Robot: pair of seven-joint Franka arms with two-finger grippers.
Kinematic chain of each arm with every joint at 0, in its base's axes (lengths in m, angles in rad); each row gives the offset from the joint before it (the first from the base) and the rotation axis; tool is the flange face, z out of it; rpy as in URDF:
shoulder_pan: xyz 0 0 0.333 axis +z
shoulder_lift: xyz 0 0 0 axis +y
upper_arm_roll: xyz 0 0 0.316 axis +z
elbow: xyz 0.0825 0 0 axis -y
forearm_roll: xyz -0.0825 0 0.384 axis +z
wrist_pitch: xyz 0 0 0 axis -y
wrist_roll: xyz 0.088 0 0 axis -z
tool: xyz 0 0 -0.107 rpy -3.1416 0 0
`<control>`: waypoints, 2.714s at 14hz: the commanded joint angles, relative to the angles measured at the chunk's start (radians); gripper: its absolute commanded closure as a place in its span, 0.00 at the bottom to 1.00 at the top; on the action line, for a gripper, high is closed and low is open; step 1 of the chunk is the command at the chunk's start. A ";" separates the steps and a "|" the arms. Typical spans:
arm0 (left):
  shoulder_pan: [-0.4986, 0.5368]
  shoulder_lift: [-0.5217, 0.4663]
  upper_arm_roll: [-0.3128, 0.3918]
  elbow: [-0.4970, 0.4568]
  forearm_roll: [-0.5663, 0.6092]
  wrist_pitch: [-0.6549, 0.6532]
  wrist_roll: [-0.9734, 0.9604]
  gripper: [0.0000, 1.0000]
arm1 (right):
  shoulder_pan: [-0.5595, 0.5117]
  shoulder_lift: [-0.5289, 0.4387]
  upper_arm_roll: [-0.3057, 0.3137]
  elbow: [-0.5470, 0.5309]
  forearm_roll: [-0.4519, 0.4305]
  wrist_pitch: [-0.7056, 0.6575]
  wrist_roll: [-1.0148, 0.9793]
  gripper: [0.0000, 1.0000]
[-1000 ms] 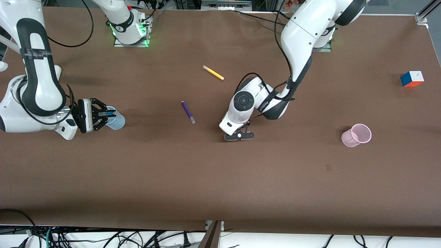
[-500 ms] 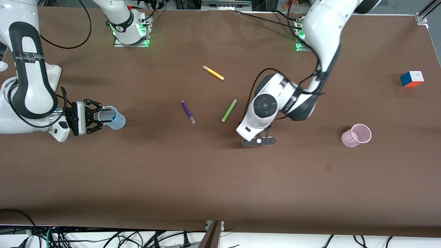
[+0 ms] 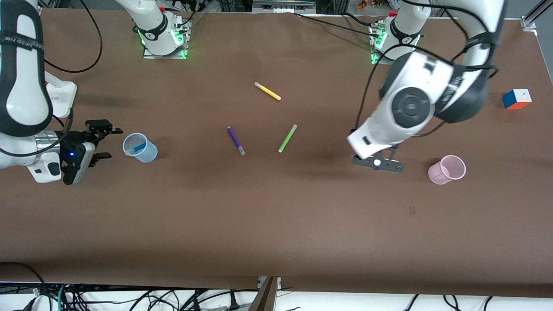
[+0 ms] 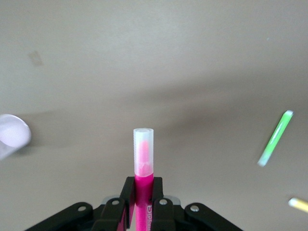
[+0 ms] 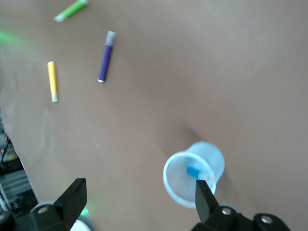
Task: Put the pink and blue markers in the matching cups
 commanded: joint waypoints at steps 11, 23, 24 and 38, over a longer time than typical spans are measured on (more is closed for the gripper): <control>0.467 -0.112 -0.015 -0.313 -0.296 0.384 1.190 1.00 | 0.115 -0.252 0.029 -0.072 -0.252 -0.047 0.830 0.00; 0.670 0.046 -0.015 -0.374 -0.665 0.458 1.967 1.00 | 0.025 -0.546 0.020 -0.183 -0.344 -0.090 0.838 0.00; 0.685 0.061 -0.015 -0.374 -0.691 0.458 2.004 1.00 | 0.026 -0.528 0.005 -0.168 -0.340 -0.090 0.833 0.00; 0.691 -0.012 -0.023 -0.286 -0.641 0.335 1.768 0.00 | 0.035 -0.494 0.008 -0.112 -0.350 -0.093 0.827 0.00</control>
